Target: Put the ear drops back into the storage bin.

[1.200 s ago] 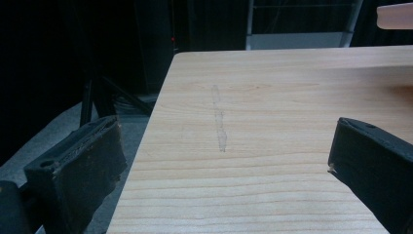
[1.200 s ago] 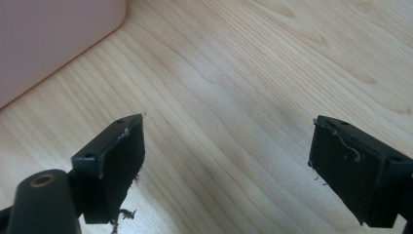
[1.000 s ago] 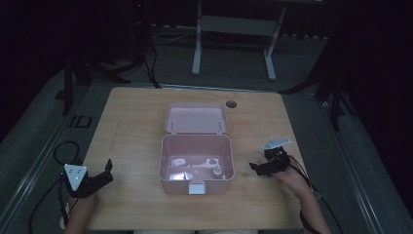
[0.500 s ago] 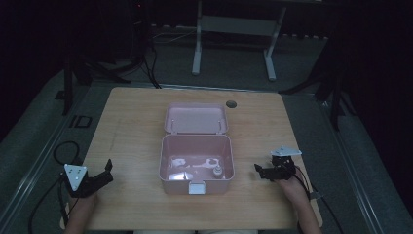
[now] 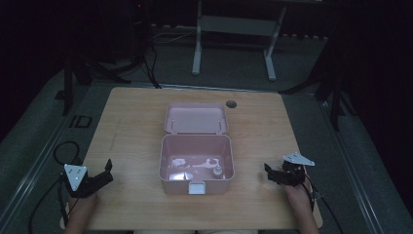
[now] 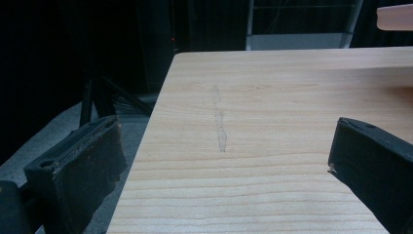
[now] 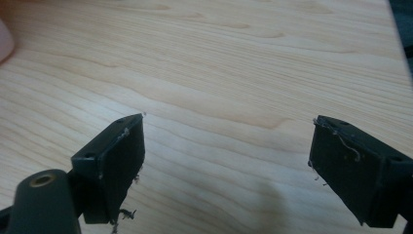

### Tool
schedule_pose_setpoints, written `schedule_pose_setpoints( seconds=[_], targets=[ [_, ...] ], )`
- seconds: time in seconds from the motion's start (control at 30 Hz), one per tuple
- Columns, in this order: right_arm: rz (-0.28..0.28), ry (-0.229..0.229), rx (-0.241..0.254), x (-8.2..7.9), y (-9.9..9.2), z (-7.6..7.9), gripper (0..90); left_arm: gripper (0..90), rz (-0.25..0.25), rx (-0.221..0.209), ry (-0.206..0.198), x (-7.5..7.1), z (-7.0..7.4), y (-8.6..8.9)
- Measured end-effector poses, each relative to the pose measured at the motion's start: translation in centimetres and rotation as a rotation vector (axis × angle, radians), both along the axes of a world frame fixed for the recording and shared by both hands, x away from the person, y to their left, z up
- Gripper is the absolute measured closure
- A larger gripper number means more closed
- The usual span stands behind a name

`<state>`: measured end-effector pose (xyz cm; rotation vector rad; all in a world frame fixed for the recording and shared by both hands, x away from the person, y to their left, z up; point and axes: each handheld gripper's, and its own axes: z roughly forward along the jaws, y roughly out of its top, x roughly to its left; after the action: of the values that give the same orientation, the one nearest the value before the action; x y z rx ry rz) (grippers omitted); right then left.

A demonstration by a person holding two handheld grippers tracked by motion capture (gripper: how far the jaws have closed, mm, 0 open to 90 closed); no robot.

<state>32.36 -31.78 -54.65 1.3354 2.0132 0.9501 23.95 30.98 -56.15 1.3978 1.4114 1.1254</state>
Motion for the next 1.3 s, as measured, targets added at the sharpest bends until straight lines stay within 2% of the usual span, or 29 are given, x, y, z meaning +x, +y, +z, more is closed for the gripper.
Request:
schedule_pose_setpoints(
  seconds=[0.07, 0.23, 0.5, 0.73, 0.9, 0.97, 1.3],
  targets=[
    [-0.017, -0.022, -0.011, -0.4, -0.3, 0.1, 12.8, 0.3, -0.001, 0.0, 0.001, 0.0, 0.0, 0.0],
    [-0.067, -0.056, -0.001, -1.2, -1.1, 0.1, 12.8, 0.3, 0.0, -0.002, 0.0, 0.0, 0.0, 0.0],
    [-0.108, -0.06, 0.015, -2.4, -2.1, -0.1, 13.0, 0.3, -0.001, -0.001, 0.0, 0.0, 0.0, 0.0],
    [-0.118, -0.092, 0.025, -3.8, -2.6, -0.1, 13.0, 0.3, -0.001, 0.0, 0.0, 0.0, 0.0, 0.0],
    [-0.139, -0.106, 0.052, -5.1, -2.8, -0.1, 13.2, 0.3, -0.001, 0.001, 0.0, 0.0, 0.0, 0.0],
    [-0.135, -0.107, 0.043, -5.4, -2.8, -0.3, 13.2, 0.3, -0.001, 0.002, 0.001, 0.0, 0.0, 0.0],
    [-0.158, -0.144, 0.046, -5.7, -3.3, -0.2, 13.5, 0.3, -0.004, 0.001, 0.004, 0.1, 0.0, 0.0]
  ],
)
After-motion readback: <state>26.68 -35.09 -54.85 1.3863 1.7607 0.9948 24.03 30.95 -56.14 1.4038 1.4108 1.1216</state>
